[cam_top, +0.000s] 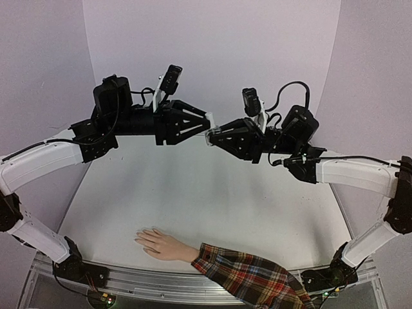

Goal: Paint the nails

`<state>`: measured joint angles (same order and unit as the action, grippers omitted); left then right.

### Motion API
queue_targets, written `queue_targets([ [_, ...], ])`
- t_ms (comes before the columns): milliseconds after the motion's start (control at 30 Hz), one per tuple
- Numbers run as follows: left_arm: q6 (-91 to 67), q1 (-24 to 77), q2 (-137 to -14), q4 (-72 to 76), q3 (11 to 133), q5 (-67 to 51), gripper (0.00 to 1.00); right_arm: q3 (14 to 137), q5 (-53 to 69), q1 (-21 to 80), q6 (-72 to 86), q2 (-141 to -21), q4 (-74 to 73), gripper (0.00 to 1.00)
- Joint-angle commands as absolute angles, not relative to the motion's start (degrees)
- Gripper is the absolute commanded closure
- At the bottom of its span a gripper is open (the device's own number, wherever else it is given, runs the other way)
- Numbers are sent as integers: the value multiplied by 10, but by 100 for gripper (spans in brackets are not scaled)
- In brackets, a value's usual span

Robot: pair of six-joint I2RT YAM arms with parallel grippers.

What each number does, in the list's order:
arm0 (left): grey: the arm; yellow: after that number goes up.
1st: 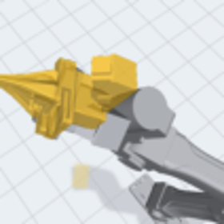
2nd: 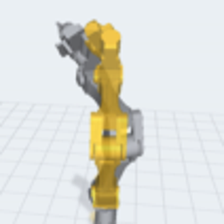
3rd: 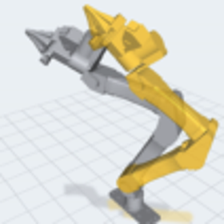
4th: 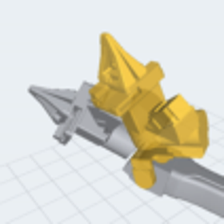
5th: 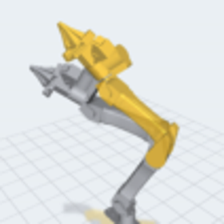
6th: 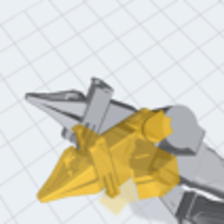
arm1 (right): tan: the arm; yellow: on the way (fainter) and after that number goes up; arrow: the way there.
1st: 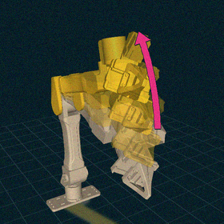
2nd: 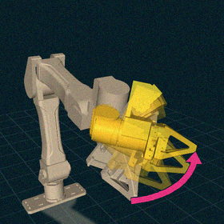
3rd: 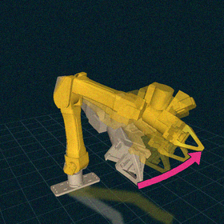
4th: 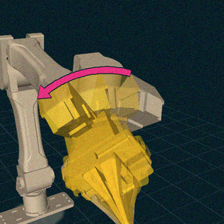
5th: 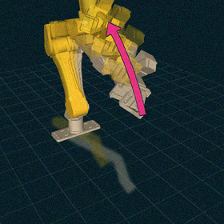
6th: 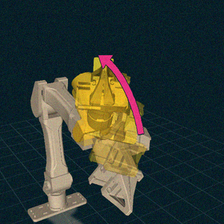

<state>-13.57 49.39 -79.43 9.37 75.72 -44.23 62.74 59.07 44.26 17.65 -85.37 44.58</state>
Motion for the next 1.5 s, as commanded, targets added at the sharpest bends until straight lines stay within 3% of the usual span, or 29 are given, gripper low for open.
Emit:
queue_targets([
  [0, -195, 483, -747, 69, 749, -273, 27, 616, 412, 425, 53, -798, 403, 100],
  [100, -231, 486, -743, 61, 758, -181, 18, 633, 286, 431, 0, -806, 321, 100],
  [167, -258, 489, -758, 54, 775, -144, 18, 644, 211, 439, -27, -813, 287, 100],
  [467, -269, 516, -868, 3, 897, -44, 27, 718, 7, 504, -106, -852, 203, 100],
  [700, -276, 517, -882, -12, 904, -26, 47, 737, -18, 528, -114, -872, 200, 100],
  [967, -297, 517, -884, -11, 891, -41, 59, 749, -24, 536, -113, -882, 199, 100],
  [1367, -312, 517, -889, -23, 888, -46, 60, 758, -24, 538, -111, -879, 198, 100],
  [1467, -313, 517, -886, -17, 880, -55, 67, 759, -21, 537, -111, -878, 198, 100],
])
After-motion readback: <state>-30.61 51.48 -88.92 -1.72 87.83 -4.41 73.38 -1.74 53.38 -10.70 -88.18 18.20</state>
